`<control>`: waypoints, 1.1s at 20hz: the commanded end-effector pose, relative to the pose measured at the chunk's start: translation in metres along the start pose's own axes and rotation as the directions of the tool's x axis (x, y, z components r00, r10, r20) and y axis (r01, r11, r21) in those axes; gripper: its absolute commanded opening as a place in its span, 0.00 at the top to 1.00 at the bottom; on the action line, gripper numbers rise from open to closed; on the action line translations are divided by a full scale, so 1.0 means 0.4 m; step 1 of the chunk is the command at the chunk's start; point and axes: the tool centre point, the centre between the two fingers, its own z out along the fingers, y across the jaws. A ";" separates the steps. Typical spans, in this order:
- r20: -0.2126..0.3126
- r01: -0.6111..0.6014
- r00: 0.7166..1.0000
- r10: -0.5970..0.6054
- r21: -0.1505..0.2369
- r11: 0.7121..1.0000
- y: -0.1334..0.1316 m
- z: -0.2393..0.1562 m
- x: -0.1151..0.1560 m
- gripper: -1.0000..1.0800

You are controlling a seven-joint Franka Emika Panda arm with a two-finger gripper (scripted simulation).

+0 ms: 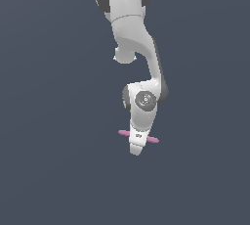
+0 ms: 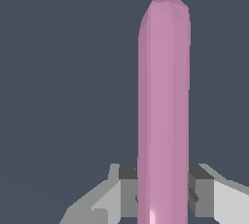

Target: Pick up the object and move it to a goal position.

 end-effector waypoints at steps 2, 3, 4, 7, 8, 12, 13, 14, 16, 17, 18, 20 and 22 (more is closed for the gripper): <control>0.000 0.000 1.000 0.000 0.000 1.000 0.001 0.000 0.000 1.00; 0.000 0.000 1.000 0.000 0.000 1.000 0.001 0.000 0.000 1.00; 0.000 0.000 1.000 0.000 0.000 1.000 0.001 0.000 0.000 1.00; 0.000 0.000 1.000 0.000 0.000 1.000 0.000 0.000 0.000 1.00; 0.000 0.000 1.000 0.000 0.000 1.000 0.000 -0.001 0.000 1.00; 0.000 0.000 1.000 0.000 0.000 1.000 -0.006 -0.009 -0.001 1.00; 0.000 0.000 1.000 0.000 0.000 1.000 -0.009 -0.013 -0.002 1.00; 0.000 0.000 1.000 0.000 0.000 1.000 -0.012 -0.018 -0.003 1.00; 0.000 0.000 1.000 0.000 0.000 1.000 -0.021 -0.031 -0.005 1.00; 0.000 0.000 1.000 0.000 0.000 1.000 -0.026 -0.038 -0.006 1.00; 0.000 0.000 1.000 0.000 0.000 1.000 -0.031 -0.046 -0.008 1.00; 0.000 0.000 1.000 0.000 -0.001 1.000 -0.044 -0.065 -0.011 1.00; 0.001 0.000 1.000 0.000 -0.001 1.000 -0.060 -0.088 -0.015 1.00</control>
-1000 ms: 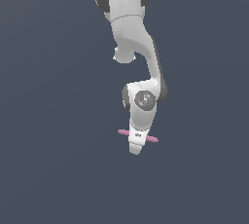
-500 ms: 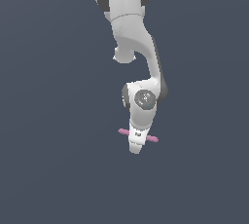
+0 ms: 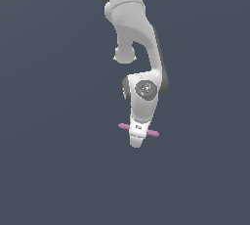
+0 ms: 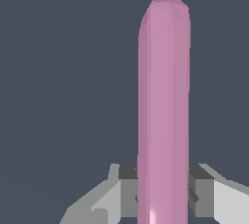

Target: Pick up the object and move it to a goal position.

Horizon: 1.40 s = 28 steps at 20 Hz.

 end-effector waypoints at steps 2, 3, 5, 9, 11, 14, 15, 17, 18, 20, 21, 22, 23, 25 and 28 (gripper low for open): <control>0.000 0.000 1.000 0.000 -0.001 1.000 -0.029 -0.044 -0.007 1.00; 0.000 0.000 1.000 0.000 -0.001 1.000 -0.039 -0.059 -0.010 1.00; 0.001 0.000 1.000 0.000 -0.001 1.000 -0.061 -0.091 -0.015 1.00; 0.002 0.000 1.000 0.000 -0.001 1.000 -0.109 -0.161 -0.026 1.00; 0.003 0.000 1.000 0.000 -0.002 1.000 -0.133 -0.196 -0.031 1.00; 0.003 0.000 1.000 0.000 -0.002 1.000 -0.168 -0.250 -0.040 1.00; 0.003 0.000 1.000 0.000 -0.002 1.000 -0.180 -0.268 -0.042 1.00; 0.003 0.000 1.000 0.000 -0.002 1.000 -0.204 -0.303 -0.048 1.00; 0.003 0.000 1.000 0.000 -0.002 1.000 -0.215 -0.321 -0.050 1.00; 0.003 0.000 1.000 0.000 -0.002 1.000 -0.239 -0.357 -0.055 1.00; 0.003 0.000 1.000 0.000 -0.001 1.000 -0.250 -0.375 -0.058 1.00; 0.003 0.000 1.000 0.000 -0.001 1.000 -0.261 -0.393 -0.060 1.00; 0.002 0.000 1.000 0.000 -0.001 1.000 -0.272 -0.410 -0.062 1.00; 0.002 0.000 1.000 0.000 -0.001 1.000 -0.291 -0.441 -0.066 1.00; 0.000 0.000 1.000 0.000 -0.001 1.000 -0.316 -0.482 -0.071 1.00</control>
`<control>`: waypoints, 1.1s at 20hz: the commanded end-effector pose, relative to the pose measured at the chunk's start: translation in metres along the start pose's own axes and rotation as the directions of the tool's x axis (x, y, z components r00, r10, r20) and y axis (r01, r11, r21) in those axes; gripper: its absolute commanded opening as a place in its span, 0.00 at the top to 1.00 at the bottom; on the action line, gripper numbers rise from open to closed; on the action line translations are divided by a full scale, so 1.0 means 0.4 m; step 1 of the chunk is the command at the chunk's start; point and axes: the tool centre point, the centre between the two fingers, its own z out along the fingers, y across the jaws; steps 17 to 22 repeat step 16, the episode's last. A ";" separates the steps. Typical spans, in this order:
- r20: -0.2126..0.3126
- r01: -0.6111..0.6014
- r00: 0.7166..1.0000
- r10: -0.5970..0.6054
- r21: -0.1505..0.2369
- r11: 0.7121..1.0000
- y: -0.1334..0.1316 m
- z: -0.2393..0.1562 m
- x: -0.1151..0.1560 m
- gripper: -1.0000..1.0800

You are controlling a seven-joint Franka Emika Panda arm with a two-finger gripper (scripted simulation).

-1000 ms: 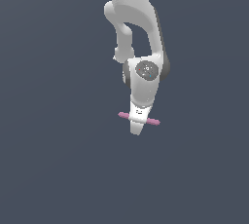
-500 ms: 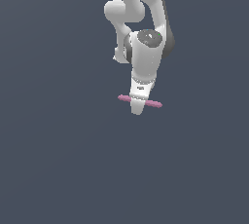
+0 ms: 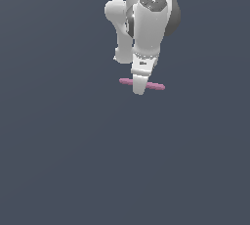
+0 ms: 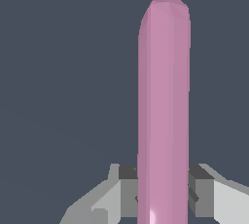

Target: Pick up the object and move it to a goal position.

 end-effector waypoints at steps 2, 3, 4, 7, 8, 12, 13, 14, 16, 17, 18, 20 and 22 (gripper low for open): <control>-0.001 0.000 1.000 0.000 0.001 1.000 -0.027 -0.044 -0.006 1.00; -0.002 0.000 1.000 0.000 0.001 1.000 -0.033 -0.054 -0.007 1.00; -0.002 0.000 1.000 0.000 0.001 1.000 -0.039 -0.064 -0.008 1.00; -0.003 0.000 1.000 0.000 0.001 1.000 -0.051 -0.087 -0.011 1.00; -0.003 0.000 1.000 0.000 0.001 1.000 -0.054 -0.092 -0.011 1.00; -0.003 0.000 1.000 0.000 0.001 1.000 -0.061 -0.106 -0.013 1.00; -0.003 0.000 1.000 0.000 0.001 1.000 -0.061 -0.107 -0.013 1.00; -0.003 0.000 1.000 0.000 0.001 1.000 -0.061 -0.107 -0.013 1.00; -0.002 -0.001 1.000 0.001 0.001 1.000 -0.059 -0.106 -0.013 1.00; -0.002 -0.001 1.000 0.001 0.001 1.000 -0.059 -0.106 -0.013 1.00; -0.002 -0.001 1.000 0.001 0.001 1.000 -0.059 -0.106 -0.013 1.00; -0.002 -0.001 1.000 0.001 0.001 1.000 -0.059 -0.106 -0.013 1.00; -0.002 -0.001 1.000 0.001 0.001 1.000 -0.059 -0.106 -0.013 1.00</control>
